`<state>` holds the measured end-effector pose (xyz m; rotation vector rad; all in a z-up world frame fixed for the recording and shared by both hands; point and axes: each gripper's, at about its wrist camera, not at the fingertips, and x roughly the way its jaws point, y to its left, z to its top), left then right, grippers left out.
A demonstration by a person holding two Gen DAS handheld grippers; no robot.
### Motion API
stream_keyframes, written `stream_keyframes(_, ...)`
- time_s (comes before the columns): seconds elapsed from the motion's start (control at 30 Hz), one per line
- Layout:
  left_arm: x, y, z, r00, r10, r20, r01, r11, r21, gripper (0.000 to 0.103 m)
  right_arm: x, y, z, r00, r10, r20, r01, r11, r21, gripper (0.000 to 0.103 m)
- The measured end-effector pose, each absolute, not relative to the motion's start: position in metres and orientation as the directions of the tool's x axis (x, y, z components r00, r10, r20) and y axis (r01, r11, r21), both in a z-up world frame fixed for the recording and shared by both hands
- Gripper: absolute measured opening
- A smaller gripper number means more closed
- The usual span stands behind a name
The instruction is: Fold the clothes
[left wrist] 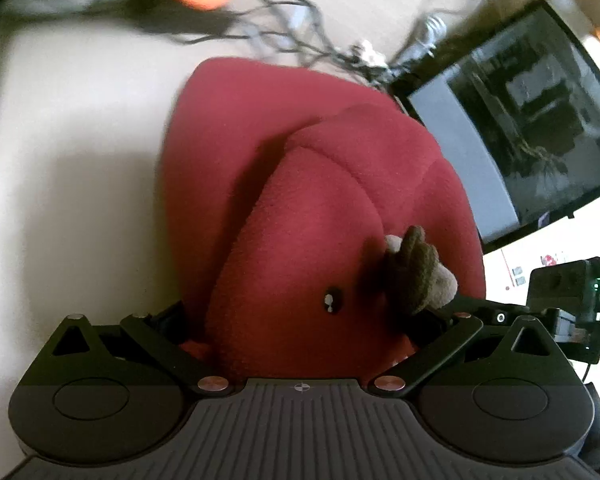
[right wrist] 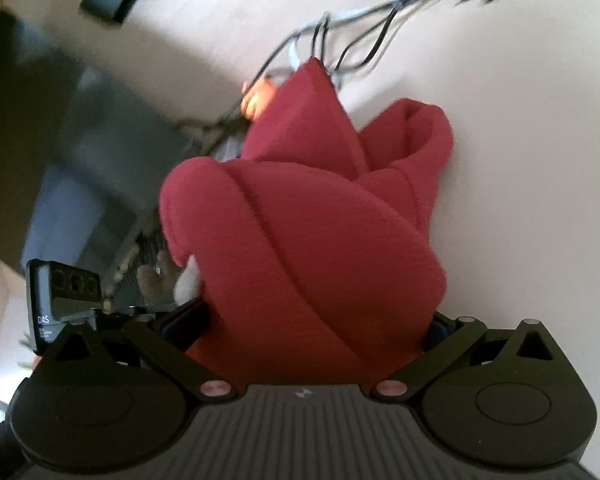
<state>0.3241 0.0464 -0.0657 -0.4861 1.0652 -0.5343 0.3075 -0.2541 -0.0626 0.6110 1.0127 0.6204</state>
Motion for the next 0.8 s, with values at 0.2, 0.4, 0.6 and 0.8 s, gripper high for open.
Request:
stream_keyframes(0.2,0.399,-0.038,-0.049,0.335,-0.658,-0.674,0.306,0.753,-0.583,0.103,0.334,-0.317,-0.059,0.526,0.651,-0.547,-0.099,0.686,0.721,0.103)
stream_keyframes(0.4,0.468,-0.112,-0.048,0.348,-0.637,-0.688,0.392,0.765,-0.51,0.103,0.375,-0.371,-0.063,0.625,0.544,-0.56,-0.048,0.743,0.668,0.103)
stream_keyframes(0.6,0.487,-0.125,-0.061,0.375,-0.608,-0.7,0.332,0.793,-0.511,0.103,0.403,-0.382,-0.076,0.662,0.485,-0.572,-0.031,0.78,0.625,0.103)
stream_keyframes(0.8,0.489,-0.109,-0.054,0.39,-0.571,-0.722,0.3,0.82,-0.487,0.103,0.413,-0.374,-0.076,0.662,0.469,-0.585,-0.051,0.806,0.589,0.103)
